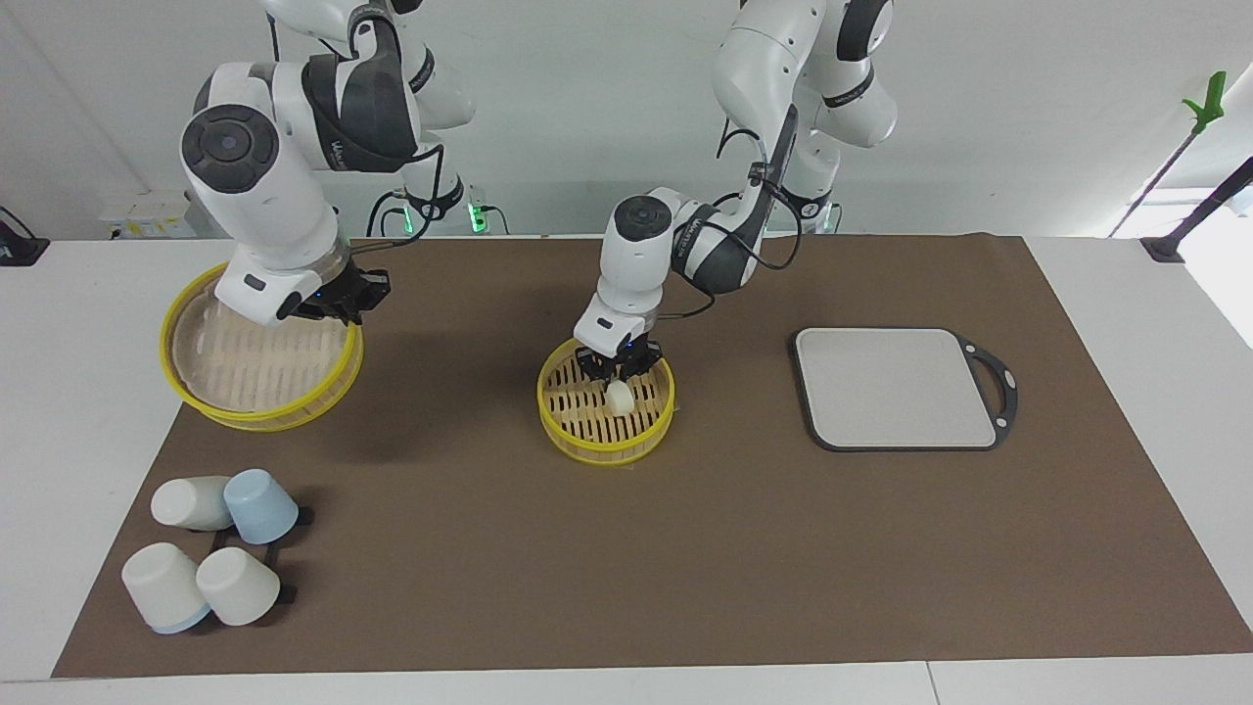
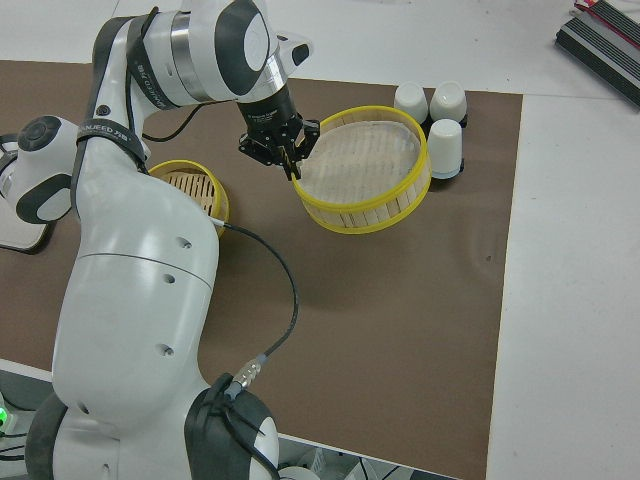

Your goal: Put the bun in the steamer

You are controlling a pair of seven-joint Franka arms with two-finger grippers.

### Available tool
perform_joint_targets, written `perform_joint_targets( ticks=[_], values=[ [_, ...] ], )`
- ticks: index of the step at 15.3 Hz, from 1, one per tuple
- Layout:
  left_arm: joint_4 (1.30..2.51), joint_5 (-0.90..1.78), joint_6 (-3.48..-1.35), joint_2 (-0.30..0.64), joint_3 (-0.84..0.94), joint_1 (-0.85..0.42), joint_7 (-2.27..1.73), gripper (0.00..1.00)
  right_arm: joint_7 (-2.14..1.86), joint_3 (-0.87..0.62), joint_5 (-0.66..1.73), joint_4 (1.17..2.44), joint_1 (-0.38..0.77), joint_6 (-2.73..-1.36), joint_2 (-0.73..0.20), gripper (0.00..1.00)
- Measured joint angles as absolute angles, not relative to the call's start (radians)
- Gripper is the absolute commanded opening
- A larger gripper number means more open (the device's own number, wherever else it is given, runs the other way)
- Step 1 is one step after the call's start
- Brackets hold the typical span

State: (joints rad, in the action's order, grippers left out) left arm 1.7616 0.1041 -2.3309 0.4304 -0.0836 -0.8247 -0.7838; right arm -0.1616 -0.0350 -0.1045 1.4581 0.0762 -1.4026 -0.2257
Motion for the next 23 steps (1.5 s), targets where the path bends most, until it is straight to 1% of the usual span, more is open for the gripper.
perform_joint_targets(
  ticks=[1,5,6,8,9,12,14,16,18,19,21,23],
  values=[
    [1.761,0.104,-2.333,0.43,-0.086,-0.824,-0.784,1.0,-0.162,-0.036,-0.105,1.462,0.077,-1.404,-0.223,0.0],
    [1.761,0.104,-2.321,0.423,-0.087,-0.824,-0.788,1.0,-0.16,-0.04,-0.104,1.468,0.077,-1.415,-0.217,0.0],
    [1.761,0.104,-2.298,0.407,-0.089,-0.82,-0.788,1.0,-0.154,-0.044,-0.102,1.468,0.078,-1.429,-0.217,0.0],
    [1.76,0.104,-2.2,0.34,-0.098,-0.782,-0.786,1.0,-0.111,-0.052,-0.098,1.469,0.109,-1.469,-0.217,0.0],
    [1.76,0.104,-2.12,0.289,-0.101,-0.744,-0.767,1.0,-0.069,-0.056,-0.092,1.469,0.152,-1.496,-0.217,0.0],
    [1.76,0.102,-1.87,0.121,-0.116,-0.588,-0.622,1.0,0.236,-0.063,-0.012,1.471,0.363,-1.614,-0.231,0.0],
    [1.762,0.099,-1.744,0.029,-0.122,-0.448,-0.456,1.0,0.413,-0.069,0.037,1.475,0.48,-1.741,-0.272,0.0],
    [1.763,0.097,-1.66,-0.027,-0.127,-0.311,-0.273,1.0,0.528,-0.069,0.039,1.479,0.563,-1.858,-0.334,0.0],
    [1.76,0.075,-1.604,-0.056,-0.128,-0.198,-0.103,1.0,0.601,-0.068,0.039,1.481,0.606,-1.932,-0.398,0.0],
    [1.757,0.05,-1.586,-0.063,-0.129,-0.164,-0.045,1.0,0.611,-0.068,0.039,1.481,0.611,-1.951,-0.421,0.0],
    [1.749,0.021,-1.562,-0.071,-0.13,-0.136,0.013,1.0,0.613,-0.062,0.039,1.482,0.608,-1.962,-0.445,0.0],
    [1.741,0.015,-1.54,-0.071,-0.13,-0.134,0.025,1.0,0.613,-0.056,0.039,1.486,0.607,-1.966,-0.447,0.0]
  ],
)
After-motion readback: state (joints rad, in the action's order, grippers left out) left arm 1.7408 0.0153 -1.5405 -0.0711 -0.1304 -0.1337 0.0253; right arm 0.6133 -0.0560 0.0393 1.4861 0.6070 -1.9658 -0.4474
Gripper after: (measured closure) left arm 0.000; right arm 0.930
